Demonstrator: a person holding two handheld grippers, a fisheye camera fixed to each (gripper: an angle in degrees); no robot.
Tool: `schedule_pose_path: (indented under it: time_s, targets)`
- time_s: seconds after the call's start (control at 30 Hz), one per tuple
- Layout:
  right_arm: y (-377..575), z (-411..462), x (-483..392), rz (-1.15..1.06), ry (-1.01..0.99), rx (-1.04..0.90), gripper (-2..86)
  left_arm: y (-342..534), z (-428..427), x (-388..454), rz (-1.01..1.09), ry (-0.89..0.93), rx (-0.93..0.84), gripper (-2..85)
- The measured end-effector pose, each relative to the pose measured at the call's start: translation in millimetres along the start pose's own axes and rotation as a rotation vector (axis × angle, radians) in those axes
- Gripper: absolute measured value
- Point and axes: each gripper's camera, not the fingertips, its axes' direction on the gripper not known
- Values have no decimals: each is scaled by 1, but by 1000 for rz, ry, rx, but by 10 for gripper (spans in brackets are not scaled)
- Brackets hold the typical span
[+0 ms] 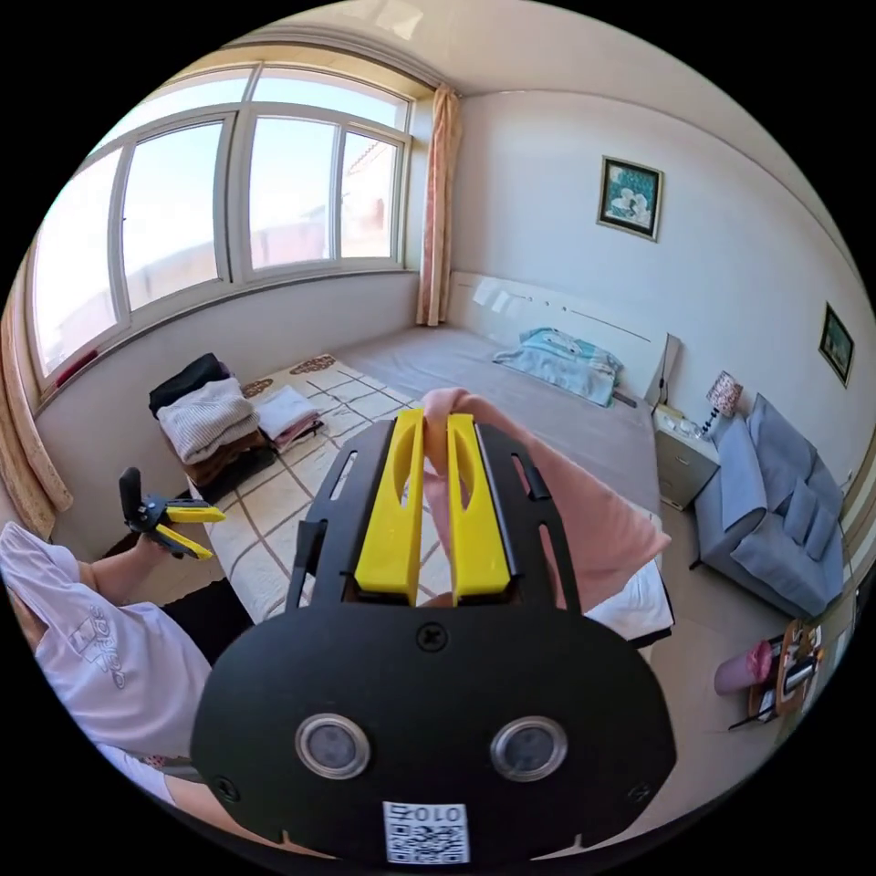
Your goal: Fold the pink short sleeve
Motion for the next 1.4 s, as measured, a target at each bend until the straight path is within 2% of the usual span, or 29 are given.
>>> schedule_pose_path:
  time_s: [0.13,0.23,0.3,0.4,0.53,0.7,0.77,1.0,1.07,1.23,1.3,1.4]
  targets:
    - [-18,-44,-43,-58,-45,47,56,-17,-16,-4,36,-25,71,191]
    - [-9,-66,-75,-126,-156,52,56,-26,-21,-12,80,-54,35,198]
    - [13,-78,-99,-179,-232,60,56,-23,-33,-27,77,-121,43,191]
    - [36,-89,-120,-209,-233,57,56,0,-72,-65,23,-202,103,139]
    - [57,-97,-127,-210,-190,31,56,32,-125,-113,30,35,148,51]
    - [105,-107,-130,-176,-222,18,56,44,-169,-109,126,1,127,17]
    - [120,-114,-130,-163,-220,24,57,34,-174,-110,188,76,42,12]
    - [174,-152,-136,-156,-161,72,56,0,-182,-93,397,106,-76,9]
    - [184,-152,-133,-136,-153,66,56,0,-173,-93,449,187,-106,8]
    - [199,-124,-108,-44,-189,18,57,7,-135,-149,317,463,-88,3]
    - [195,-93,-98,-21,-226,-34,57,9,-118,-176,194,447,-67,4]
    - [182,-38,-87,38,-108,-188,57,8,-58,-198,124,427,-203,12]
